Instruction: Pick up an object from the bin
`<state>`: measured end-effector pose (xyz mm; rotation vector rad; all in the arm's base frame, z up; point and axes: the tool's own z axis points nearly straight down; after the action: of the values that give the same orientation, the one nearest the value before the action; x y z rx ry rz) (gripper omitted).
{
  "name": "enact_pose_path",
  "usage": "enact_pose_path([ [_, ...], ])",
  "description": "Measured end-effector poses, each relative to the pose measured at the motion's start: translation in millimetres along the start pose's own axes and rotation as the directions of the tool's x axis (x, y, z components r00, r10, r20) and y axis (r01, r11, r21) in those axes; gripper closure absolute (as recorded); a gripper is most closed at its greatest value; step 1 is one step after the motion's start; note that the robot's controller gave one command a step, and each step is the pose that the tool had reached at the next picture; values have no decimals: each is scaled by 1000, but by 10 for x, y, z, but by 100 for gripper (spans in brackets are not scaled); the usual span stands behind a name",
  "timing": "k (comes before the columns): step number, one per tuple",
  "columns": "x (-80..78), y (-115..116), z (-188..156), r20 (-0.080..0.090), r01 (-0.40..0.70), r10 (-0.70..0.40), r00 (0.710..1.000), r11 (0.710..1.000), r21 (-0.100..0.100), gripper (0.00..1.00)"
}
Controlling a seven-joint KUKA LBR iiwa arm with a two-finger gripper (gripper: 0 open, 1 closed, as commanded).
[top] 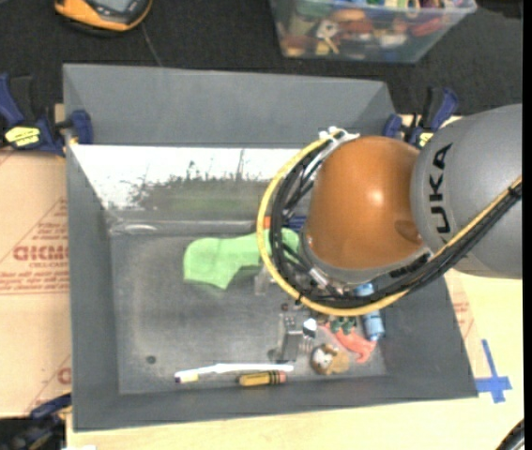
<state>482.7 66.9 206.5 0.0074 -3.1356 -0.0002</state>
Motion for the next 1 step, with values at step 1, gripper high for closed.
enact_pose_path([
  [1,-16,-3,-43,8,-4,4,1000,1000,-1,0],
])
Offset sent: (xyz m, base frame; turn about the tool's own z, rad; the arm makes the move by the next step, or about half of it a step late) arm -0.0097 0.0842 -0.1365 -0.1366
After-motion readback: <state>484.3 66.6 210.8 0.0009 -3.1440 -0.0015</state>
